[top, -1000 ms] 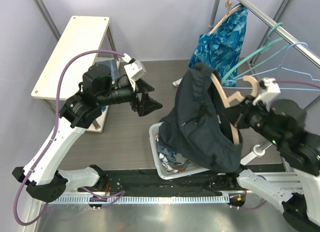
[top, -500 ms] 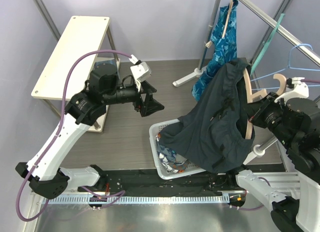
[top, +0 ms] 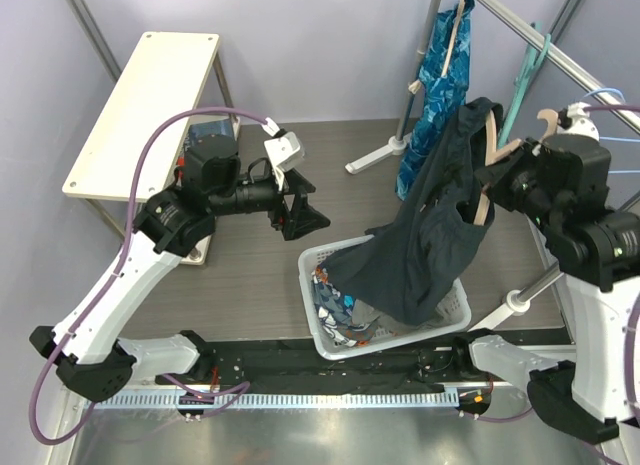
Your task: Place the shorts on the hanger
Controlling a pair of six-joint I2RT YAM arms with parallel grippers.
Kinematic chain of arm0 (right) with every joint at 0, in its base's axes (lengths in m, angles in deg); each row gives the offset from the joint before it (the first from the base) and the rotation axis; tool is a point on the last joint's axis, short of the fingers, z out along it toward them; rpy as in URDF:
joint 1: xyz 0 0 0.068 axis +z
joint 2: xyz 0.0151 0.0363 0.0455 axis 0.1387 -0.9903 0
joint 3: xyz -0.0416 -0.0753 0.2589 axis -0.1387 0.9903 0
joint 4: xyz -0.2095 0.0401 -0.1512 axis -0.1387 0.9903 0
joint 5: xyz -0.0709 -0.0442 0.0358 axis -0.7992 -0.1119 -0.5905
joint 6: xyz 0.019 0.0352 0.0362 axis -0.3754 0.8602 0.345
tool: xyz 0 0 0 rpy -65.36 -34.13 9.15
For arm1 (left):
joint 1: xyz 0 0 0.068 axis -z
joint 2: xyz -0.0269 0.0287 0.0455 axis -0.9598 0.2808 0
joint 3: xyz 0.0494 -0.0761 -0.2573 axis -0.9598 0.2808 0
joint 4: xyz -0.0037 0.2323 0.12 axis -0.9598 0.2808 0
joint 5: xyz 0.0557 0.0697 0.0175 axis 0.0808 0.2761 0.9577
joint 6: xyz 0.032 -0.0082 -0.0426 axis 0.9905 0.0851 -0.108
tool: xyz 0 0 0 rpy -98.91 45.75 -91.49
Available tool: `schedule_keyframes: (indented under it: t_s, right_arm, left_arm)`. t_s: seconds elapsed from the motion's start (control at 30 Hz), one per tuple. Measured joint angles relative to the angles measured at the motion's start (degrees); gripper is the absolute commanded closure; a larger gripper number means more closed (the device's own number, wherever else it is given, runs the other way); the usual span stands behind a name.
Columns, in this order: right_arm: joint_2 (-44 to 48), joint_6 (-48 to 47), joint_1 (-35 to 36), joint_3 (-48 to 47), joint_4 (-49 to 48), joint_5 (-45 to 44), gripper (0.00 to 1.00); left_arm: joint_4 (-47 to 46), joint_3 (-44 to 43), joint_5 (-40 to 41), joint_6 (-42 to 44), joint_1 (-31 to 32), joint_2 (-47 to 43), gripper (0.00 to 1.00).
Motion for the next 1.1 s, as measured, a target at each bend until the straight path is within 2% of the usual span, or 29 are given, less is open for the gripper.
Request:
schedule_keyframes:
  t_s: [0.3,0.6,0.73,0.93,1.1]
  right_arm:
    - [-11.54,-1.99,-0.02,-11.87,-2.23,-1.66,0.99]
    - [-19.45,-7.08,-0.11,-21.99,-7.74,-10.25,0.99]
    - [-22.25,-8.66,1.81,-23.43,-10.73,-14.27,0.99]
    - [-26.32,-12.55,10.97,-23.43,-16.0,-26.69,0.99]
    - [-28.72,-15.02,12.26,-22.73,-20.02,-33.94,0.99]
  left_arm:
    - [-1.42,4.5,-0.28,-0.94,0.0,-1.95,0.21]
    - [-6.12,9.33,-1.42,-2.14,0.0,-4.59,0.21]
    - [-7.34,11.39,-1.81,-2.36,0.0,-5.7,0.21]
    - [-7.8,11.93,-2.12,-2.54,0.0,-5.75,0.2]
    - [-7.8,11.93,-2.43,-2.6,0.0,-5.75,0.2]
